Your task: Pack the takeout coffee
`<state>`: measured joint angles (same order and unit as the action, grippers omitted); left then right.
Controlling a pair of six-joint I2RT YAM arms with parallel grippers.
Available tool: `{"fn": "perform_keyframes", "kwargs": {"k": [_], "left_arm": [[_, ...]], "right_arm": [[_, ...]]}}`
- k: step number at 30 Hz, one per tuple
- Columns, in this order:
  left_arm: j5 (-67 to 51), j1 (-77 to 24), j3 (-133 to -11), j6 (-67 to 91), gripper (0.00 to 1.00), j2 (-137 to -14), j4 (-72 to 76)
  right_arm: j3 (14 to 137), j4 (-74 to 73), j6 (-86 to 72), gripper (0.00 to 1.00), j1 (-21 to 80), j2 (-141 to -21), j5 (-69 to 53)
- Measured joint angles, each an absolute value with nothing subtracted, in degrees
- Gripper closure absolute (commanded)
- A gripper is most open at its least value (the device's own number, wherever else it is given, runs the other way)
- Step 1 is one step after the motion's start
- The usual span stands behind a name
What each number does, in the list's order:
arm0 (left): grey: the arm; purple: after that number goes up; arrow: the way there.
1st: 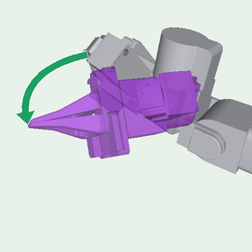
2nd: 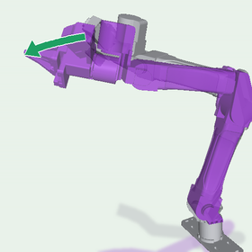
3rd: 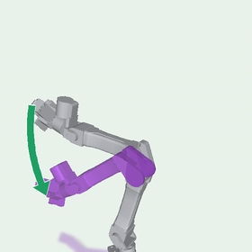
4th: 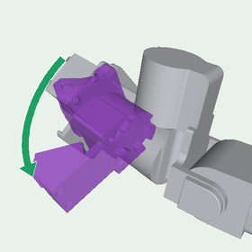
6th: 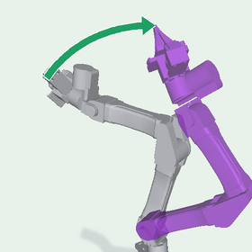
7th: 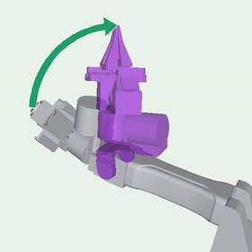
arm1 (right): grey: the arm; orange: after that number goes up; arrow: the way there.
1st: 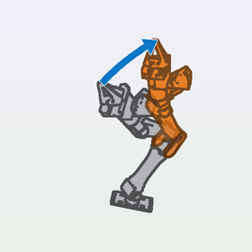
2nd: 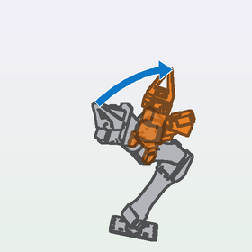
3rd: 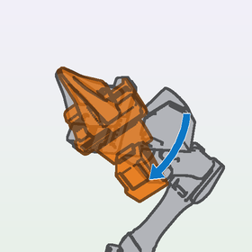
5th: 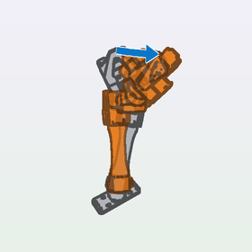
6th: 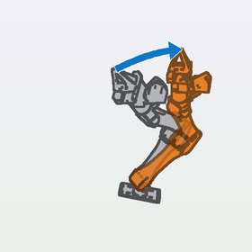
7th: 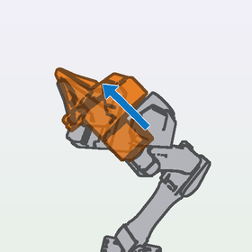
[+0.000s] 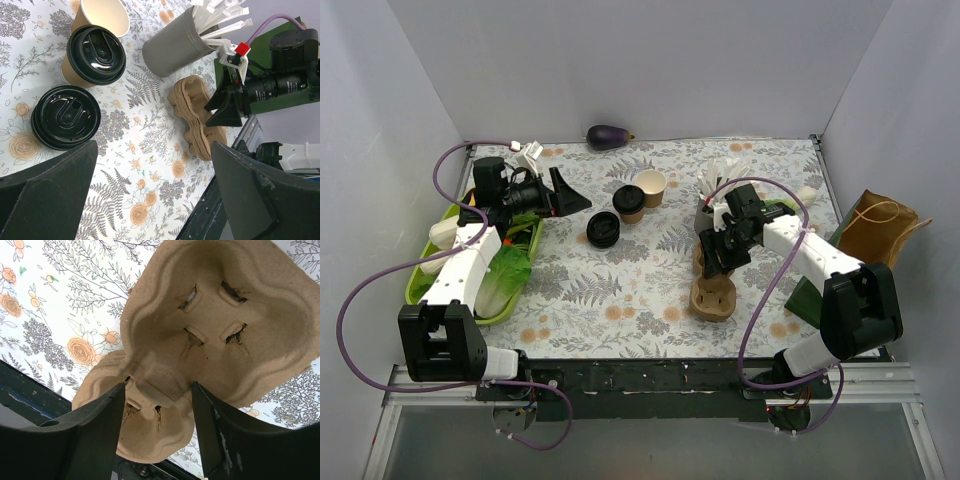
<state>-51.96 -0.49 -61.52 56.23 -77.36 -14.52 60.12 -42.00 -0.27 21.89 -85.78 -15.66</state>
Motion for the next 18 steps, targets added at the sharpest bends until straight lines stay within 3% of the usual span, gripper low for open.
{"fn": "perform_keyframes", "kwargs": {"k": [11, 16, 18], "left_arm": [[-52.0, -0.5, -61.1, 56.4, 0.02, -77.1, -14.5], [-52.0, -0.5, -60.6, 56.4, 0.02, -76.9, -14.4], [-52.0, -0.5, -60.6, 56.4, 0.02, -76.9, -14.4]], "right_arm": [[60.7, -42.3, 0.3, 0.41, 23.9, -86.4, -12.4], [62.1, -43.7, 1.4, 0.51, 24.1, -87.4, -11.2], [63.0, -44.5, 2.4, 0.60, 24.2, -87.6, -10.7]]}}
